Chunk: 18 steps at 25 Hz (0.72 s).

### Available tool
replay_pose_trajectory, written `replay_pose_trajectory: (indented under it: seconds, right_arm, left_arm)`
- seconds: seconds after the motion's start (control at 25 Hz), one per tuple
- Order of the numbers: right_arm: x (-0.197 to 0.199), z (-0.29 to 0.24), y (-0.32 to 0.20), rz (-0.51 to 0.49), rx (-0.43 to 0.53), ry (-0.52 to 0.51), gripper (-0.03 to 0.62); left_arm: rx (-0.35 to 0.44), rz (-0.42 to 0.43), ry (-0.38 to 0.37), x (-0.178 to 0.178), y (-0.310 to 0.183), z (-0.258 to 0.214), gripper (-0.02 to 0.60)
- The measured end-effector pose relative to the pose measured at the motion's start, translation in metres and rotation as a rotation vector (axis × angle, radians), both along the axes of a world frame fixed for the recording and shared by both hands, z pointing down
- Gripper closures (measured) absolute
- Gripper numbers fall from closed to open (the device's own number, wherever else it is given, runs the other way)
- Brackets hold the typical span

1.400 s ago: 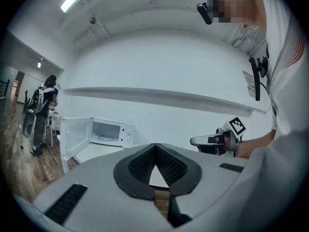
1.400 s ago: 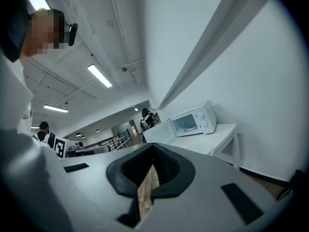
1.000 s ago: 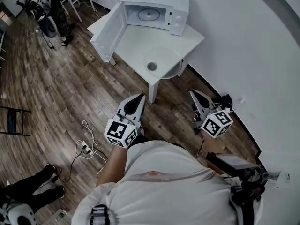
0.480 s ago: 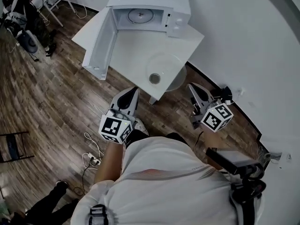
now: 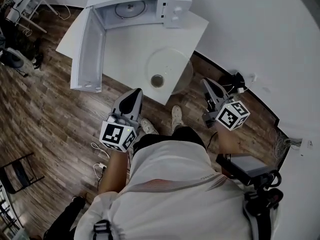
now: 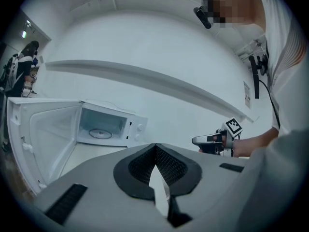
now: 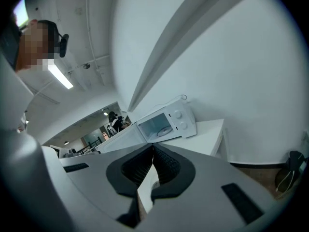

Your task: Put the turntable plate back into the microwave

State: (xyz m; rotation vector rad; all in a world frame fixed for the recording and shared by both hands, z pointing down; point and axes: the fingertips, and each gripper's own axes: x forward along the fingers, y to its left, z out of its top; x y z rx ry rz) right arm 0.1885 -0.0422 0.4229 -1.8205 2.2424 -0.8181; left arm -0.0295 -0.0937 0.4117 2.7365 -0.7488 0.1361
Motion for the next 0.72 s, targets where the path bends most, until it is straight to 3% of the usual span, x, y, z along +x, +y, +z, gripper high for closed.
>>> replay_pose_trajectory:
  seconds: [0.2,0.36,0.72]
  right_arm:
    - [0.04,0.051,-0.008,0.03,-0.076,-0.151,0.583]
    - [0.062,0.097,-0.014,0.028,-0.151,-0.267,0.517]
    - [0.066,0.195,-0.029,-0.064,-0.309,-0.502,0.41]
  left_arm:
    - [-0.04,-0.042,-0.025,0.019,-0.004,0.014,0.571]
    - [-0.056,-0.05,-0.041,0.04,-0.003,0.017,0.571]
    - [-0.123,-0.101,-0.112,0.066,-0.002,0.045,0.571]
